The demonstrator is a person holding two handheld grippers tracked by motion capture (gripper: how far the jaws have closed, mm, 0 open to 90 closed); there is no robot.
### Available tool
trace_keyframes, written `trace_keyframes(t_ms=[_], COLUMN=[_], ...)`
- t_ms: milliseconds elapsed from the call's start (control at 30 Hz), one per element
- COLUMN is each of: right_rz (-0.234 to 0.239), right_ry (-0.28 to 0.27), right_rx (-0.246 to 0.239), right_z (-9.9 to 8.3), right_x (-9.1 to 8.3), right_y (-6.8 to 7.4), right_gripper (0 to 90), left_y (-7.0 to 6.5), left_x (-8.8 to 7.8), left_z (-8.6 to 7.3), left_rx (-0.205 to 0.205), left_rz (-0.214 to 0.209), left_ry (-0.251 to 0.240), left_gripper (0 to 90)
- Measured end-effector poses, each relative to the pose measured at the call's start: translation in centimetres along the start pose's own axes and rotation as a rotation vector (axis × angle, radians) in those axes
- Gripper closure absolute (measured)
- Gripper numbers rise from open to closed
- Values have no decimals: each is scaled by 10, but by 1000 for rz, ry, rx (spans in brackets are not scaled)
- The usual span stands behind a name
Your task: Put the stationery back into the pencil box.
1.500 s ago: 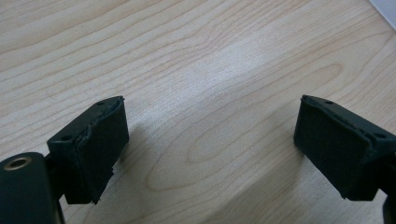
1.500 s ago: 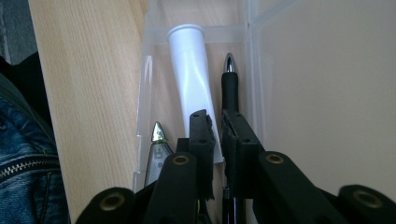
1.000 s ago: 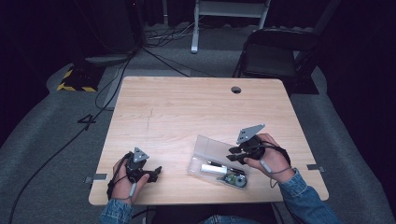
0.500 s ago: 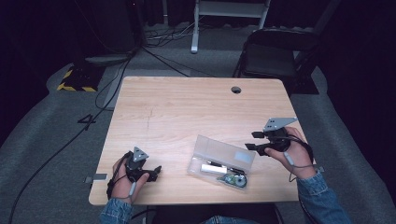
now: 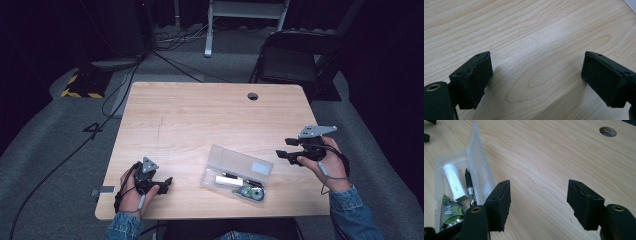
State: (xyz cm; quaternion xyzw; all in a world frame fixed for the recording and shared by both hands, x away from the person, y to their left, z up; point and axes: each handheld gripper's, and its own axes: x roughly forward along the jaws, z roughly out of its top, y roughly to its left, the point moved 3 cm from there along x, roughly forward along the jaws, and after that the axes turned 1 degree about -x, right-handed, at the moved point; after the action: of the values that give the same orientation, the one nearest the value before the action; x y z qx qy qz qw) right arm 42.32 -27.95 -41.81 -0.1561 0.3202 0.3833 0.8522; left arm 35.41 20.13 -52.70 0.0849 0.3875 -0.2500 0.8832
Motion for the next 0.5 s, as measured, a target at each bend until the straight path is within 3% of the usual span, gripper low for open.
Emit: trace_keyframes(t_ms=[500], right_rz=[-45], right_ry=[30], right_rx=[41], right_z=[-36], right_x=[10], right_y=[-22], right_gripper=[355], left_y=[1], left_x=[0], left_z=[0], left_rx=[5], left_rz=[7], left_ry=[-1], left_gripper=[104])
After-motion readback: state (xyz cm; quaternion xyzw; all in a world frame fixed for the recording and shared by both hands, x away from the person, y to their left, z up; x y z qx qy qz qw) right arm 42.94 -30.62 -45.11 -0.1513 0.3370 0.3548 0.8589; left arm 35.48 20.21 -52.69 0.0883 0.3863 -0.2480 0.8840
